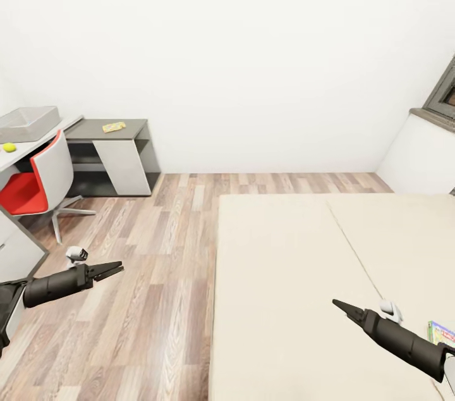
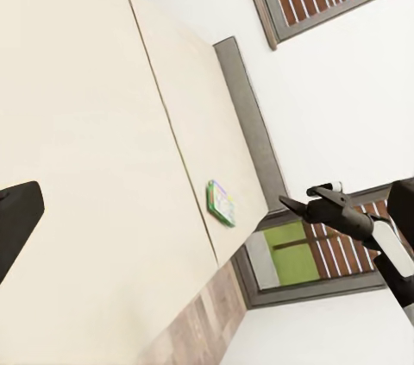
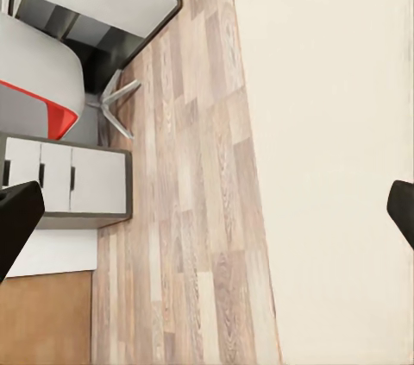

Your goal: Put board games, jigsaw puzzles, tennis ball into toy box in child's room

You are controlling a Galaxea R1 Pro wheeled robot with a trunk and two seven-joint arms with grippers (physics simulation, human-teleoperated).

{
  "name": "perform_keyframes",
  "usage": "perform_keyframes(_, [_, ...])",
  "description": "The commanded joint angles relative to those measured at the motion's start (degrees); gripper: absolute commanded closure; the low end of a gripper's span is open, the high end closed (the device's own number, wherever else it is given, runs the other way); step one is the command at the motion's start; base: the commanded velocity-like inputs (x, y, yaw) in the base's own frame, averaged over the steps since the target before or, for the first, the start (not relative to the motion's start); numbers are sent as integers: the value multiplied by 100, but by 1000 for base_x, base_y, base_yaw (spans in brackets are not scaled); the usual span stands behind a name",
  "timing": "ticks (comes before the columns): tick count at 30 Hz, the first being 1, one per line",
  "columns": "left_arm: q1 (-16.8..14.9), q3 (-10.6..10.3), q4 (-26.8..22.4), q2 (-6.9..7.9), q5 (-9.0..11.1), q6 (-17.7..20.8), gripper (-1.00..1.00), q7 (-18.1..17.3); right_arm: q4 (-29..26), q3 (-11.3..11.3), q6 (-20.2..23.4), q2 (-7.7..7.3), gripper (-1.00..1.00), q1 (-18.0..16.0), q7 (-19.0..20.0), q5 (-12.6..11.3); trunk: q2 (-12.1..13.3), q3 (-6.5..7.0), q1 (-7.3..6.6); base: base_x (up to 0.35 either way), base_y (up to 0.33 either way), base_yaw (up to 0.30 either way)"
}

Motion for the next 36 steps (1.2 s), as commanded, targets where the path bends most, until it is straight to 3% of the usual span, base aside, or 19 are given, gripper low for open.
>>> perform_keyframes(1, [-3,2,-2,1,-8,60,-100,-25,1,-6,27,0,-100,-5,22,5,-12,-11,3,0,-242,0])
perform_keyframes(36, [-4,2,-2,1,-3,59,-100,-25,0,-6,35,0,-100,-5,22,5,-12,49,3,0,-242,0])
